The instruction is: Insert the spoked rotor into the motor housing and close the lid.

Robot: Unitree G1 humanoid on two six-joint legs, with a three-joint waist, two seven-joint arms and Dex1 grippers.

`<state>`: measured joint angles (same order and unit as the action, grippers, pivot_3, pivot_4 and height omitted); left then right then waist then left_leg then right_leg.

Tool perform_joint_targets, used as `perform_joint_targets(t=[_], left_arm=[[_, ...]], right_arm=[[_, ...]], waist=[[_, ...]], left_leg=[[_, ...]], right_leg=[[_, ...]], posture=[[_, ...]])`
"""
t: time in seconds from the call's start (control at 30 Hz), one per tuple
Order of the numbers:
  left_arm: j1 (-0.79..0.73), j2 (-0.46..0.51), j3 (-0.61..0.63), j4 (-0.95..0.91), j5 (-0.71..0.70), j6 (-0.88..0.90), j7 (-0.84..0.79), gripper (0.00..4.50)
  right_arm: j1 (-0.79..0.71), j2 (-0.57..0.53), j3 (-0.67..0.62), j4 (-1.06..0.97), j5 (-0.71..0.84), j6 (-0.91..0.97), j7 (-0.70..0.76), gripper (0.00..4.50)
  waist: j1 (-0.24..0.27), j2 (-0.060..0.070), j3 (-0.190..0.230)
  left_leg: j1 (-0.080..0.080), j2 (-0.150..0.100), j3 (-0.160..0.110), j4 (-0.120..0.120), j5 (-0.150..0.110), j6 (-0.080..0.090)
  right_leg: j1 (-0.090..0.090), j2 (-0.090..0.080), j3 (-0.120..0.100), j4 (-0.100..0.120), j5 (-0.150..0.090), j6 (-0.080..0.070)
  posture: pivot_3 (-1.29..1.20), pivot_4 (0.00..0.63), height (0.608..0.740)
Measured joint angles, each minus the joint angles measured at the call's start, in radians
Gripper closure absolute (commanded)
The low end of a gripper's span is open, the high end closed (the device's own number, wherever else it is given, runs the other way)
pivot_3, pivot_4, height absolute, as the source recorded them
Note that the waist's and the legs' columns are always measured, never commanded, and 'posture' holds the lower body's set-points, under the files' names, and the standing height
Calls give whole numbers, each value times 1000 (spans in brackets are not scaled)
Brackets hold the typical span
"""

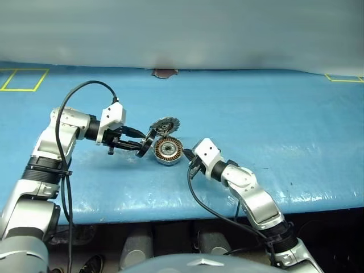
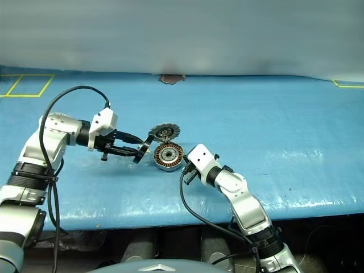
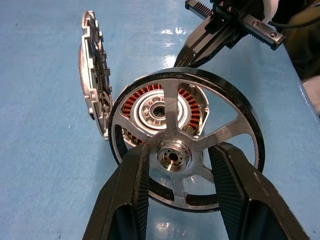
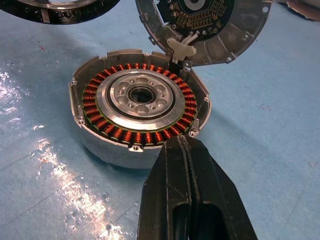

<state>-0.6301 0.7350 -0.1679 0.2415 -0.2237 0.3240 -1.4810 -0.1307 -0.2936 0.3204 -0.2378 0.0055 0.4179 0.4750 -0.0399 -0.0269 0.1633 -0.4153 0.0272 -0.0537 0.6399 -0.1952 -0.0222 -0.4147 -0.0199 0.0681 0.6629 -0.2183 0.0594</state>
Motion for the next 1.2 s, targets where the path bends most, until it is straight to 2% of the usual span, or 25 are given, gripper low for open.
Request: perform_joint_targets(t=[0.13,0.43,0.67,0.83,1.2], left_arm=[[1,-25,0,-28,-33,61,20,2810],[1,-38,-1,-40,-31,78,53,2810],[-4,-114,-55,-30,32,14,151,2810],[-17,-115,-95,9,97,-49,162,2810],[-48,-114,-116,36,134,-79,159,2810]], right_arm=[[14,-10,-6,-1,0,0,-7,4500],[24,-11,-13,-5,0,0,-24,4500],[28,-9,-14,-5,-3,0,-31,4500],[33,-10,-15,-6,-2,0,-33,4500],[36,-4,-15,-6,-2,0,-38,4500]], waist=[[0,0,0],[-2,0,0],[2,0,0],[0,0,0],[1,0,0]], left_leg=[[0,0,0,0,0,0],[0,0,0,0,0,0],[0,0,0,1,0,0],[0,0,0,0,0,0],[0,0,0,0,0,0]], right_leg=[[0,0,0,0,0,0],[0,0,0,0,0,0],[0,0,0,-1,0,0],[0,0,0,-1,0,0],[0,0,0,-1,0,0]], posture=[[0,150,740],[0,150,740],[0,150,740],[0,150,740],[0,150,740]])
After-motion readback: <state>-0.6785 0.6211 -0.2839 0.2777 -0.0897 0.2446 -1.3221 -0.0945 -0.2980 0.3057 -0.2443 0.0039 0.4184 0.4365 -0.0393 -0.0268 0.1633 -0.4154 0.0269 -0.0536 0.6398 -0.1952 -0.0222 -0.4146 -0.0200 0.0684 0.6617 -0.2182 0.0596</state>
